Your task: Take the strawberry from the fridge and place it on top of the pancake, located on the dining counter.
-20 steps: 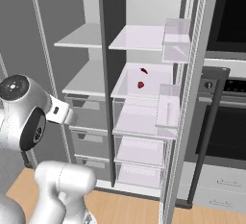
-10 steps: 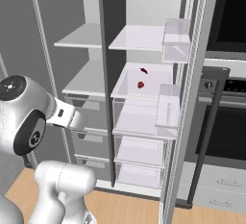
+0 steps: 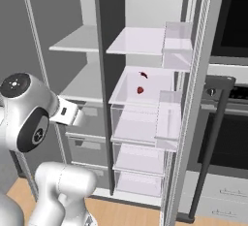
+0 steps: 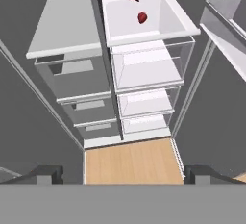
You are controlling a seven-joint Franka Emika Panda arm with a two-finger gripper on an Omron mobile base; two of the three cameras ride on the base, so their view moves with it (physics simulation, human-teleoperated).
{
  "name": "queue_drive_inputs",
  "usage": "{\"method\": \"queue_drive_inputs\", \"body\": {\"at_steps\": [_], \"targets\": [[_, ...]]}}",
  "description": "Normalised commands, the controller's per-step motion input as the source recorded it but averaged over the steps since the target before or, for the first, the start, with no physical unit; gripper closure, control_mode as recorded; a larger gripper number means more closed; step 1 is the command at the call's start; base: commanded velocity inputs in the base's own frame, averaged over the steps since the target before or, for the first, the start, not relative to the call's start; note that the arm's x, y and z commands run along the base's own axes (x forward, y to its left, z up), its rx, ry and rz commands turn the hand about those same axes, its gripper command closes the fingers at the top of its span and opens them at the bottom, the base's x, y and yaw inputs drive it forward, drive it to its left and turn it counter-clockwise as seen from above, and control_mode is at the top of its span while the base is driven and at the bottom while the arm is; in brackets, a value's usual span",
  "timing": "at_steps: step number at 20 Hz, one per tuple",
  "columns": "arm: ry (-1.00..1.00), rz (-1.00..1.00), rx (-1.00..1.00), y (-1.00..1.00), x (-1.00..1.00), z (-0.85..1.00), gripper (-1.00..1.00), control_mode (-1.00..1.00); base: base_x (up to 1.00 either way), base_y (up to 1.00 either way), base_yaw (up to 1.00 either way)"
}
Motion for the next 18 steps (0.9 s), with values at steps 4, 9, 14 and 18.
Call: {"method": "queue_drive_inputs", "body": {"at_steps": [4,9,14,18], "targets": [[0.00,0.00,0.00,0.00,0.00,0.00,-1.00,1.00,0.59,-0.41,0.00],[0.00,0.00,0.00,0.00,0.00,0.00,-1.00,1.00,0.35,-0.41,-0.09],[0.00,0.00,0.00,0.00,0.00,0.00,-1.00,1.00,0.84,-0.02,-0.10],[0.00,0.00,0.00,0.00,0.00,0.00,-1.00,1.00,0.40,-0.18,-0.02]]}}
